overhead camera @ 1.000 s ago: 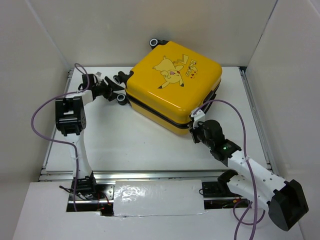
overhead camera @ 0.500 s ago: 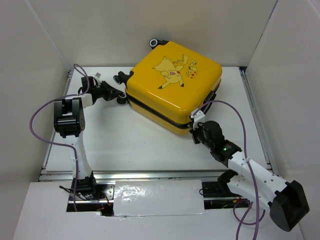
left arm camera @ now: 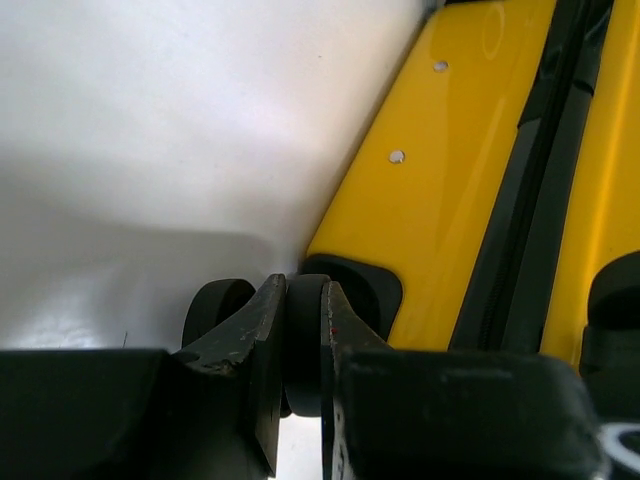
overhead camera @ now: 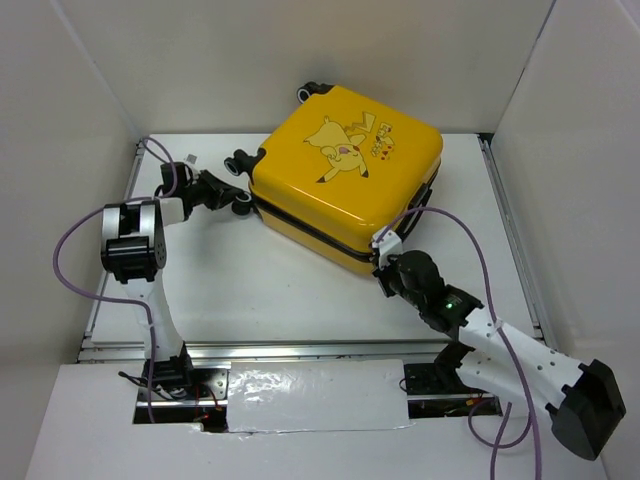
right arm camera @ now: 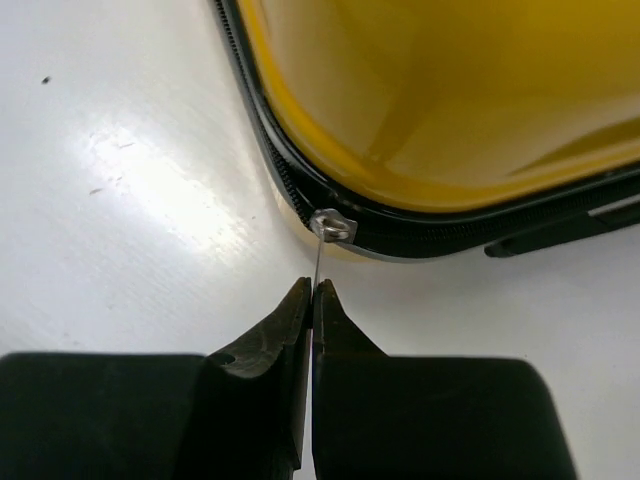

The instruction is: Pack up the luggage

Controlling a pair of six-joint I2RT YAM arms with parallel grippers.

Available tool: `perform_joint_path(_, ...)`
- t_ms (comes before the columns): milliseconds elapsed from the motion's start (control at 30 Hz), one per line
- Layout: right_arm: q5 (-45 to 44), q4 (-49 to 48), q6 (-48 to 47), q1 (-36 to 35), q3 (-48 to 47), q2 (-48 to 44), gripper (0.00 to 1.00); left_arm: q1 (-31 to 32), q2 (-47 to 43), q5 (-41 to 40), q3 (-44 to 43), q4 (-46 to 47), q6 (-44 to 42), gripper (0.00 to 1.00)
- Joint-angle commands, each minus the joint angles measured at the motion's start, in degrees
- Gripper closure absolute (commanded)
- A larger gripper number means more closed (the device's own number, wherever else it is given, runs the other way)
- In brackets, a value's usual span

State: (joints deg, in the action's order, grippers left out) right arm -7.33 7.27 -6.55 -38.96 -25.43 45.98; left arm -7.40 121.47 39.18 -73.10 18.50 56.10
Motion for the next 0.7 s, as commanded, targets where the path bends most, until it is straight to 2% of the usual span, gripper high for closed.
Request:
perform_joint_path(0, 3.21, 1.00, -0.92, -7.61, -1.12, -3.25, 1.00, 4.32, -3.87, -0.40, 3.84, -2.07, -0.64, 1.00)
perform_joint_path(133, -3.29, -2.16, -1.63, -13.06, 0.73, -5.63, 1.00, 5.73, -5.10, -0.95, 7.78, -0.14, 1.73, 1.00)
perform_joint_path(233, -4.97, -4.44, 0.13, -14.12, -0.84, -3.89, 1.00, 6.87, -7.56, -2.52, 11.04, 2.15, 3.31, 1.00)
perform_joint_path(533, -16.29, -17.44, 6.19, -21.41, -9.36, 15.17, 1.00, 10.74, -16.87, -7.27, 23.69, 4.08, 7.18, 1.00)
perform_joint_path(567, -19.62, -19.03, 6.46, -23.16, -9.55, 16.24, 1.00, 11.26, -17.23, -7.27, 24.14, 4.09, 7.01, 1.00)
perform_joint_path(667, -20.87, -21.59, 9.88, -24.32, -12.18, 20.46, 1.00, 12.23, -18.37, -7.98, 24.85, 2.94, 6.75, 1.00)
